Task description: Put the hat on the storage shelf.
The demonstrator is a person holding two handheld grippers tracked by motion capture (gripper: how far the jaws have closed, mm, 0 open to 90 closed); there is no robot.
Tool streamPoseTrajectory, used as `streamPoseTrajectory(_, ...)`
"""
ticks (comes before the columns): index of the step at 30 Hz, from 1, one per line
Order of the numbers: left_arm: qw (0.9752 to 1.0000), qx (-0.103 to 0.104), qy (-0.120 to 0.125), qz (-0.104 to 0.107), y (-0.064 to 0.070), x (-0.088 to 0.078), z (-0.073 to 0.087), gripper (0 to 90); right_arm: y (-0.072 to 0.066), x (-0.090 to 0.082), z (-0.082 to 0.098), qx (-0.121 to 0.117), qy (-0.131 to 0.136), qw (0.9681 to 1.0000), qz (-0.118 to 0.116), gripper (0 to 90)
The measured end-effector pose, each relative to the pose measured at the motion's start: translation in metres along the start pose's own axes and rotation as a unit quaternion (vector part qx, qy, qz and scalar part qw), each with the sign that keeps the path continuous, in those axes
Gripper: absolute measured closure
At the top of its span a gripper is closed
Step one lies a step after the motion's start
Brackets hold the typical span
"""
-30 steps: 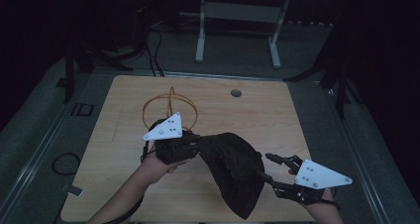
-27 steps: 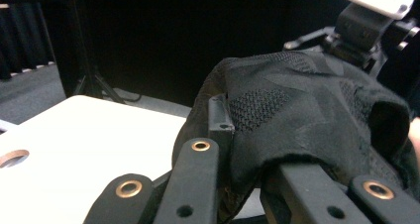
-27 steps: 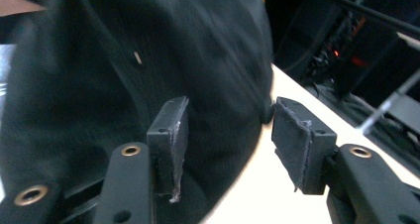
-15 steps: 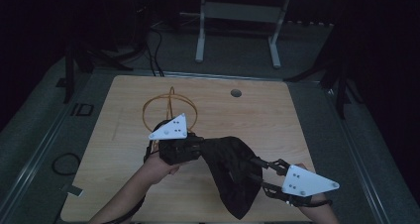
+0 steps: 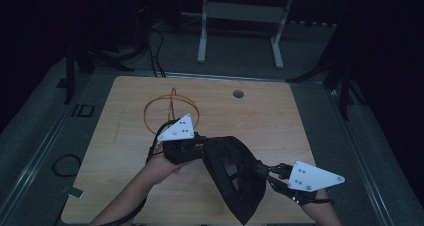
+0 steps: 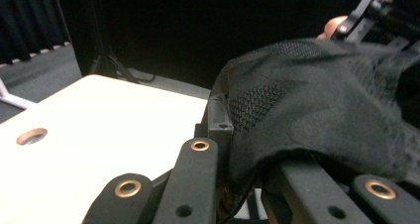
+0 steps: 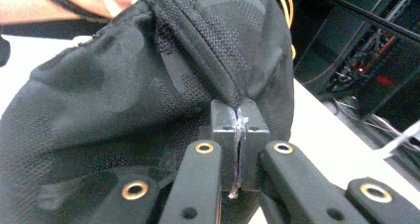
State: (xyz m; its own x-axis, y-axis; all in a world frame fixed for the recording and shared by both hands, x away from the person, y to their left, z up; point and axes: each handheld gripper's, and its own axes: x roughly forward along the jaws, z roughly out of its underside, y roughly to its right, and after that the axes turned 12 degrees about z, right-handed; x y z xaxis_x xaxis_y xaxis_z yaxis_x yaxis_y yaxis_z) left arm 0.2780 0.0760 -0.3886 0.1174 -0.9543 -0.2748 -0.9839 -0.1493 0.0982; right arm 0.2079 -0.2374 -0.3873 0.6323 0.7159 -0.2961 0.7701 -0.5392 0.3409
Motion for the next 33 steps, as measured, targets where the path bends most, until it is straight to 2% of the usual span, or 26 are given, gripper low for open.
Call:
streamPoseTrajectory(5, 0.9999, 0.002, -0.004, -0.009, 0.000, 0.000, 0.001, 85.7, 0.005, -0.002, -0.001, 0.018, 0.004, 0.9998, -0.001, 88.8)
streamPoseTrajectory(8, 0.9995, 0.008, -0.007, -0.028, 0.001, -0.001, 0.000, 79.2, 0.007, -0.003, -0.001, 0.023, 0.004, 0.9997, 0.002, 88.8)
streamPoseTrajectory(9, 0.9991, 0.009, -0.010, -0.040, 0.001, -0.002, 0.000, 73.9, 0.007, -0.003, -0.001, 0.025, 0.004, 0.9997, 0.004, 88.8)
streamPoseTrajectory(11, 0.9990, 0.008, -0.005, -0.044, 0.001, -0.005, 0.000, 71.6, 0.009, -0.004, -0.001, 0.029, 0.004, 0.9996, 0.006, 88.8)
streamPoseTrajectory(14, 0.9980, 0.010, -0.011, -0.061, 0.002, -0.009, 0.000, 64.1, 0.013, -0.006, -0.001, 0.037, 0.002, 0.9992, 0.017, 88.8)
streamPoseTrajectory(17, 0.9970, 0.015, -0.017, -0.074, 0.004, -0.012, 0.001, 62.1, 0.018, -0.009, 0.001, 0.049, 0.005, 0.9984, 0.030, 88.8)
streamPoseTrajectory(24, 0.9956, 0.026, -0.026, -0.087, 0.008, -0.019, 0.007, 60.7, 0.034, -0.016, 0.001, 0.081, 0.008, 0.9948, 0.062, 88.8)
streamPoseTrajectory(29, 0.9937, 0.034, -0.039, -0.100, 0.011, -0.022, 0.014, 59.3, 0.047, -0.018, -0.002, 0.087, 0.008, 0.9927, 0.083, 88.8)
streamPoseTrajectory(33, 0.9935, 0.032, -0.039, -0.102, 0.013, -0.027, 0.021, 57.1, 0.055, -0.019, -0.006, 0.093, 0.011, 0.9906, 0.099, 88.7)
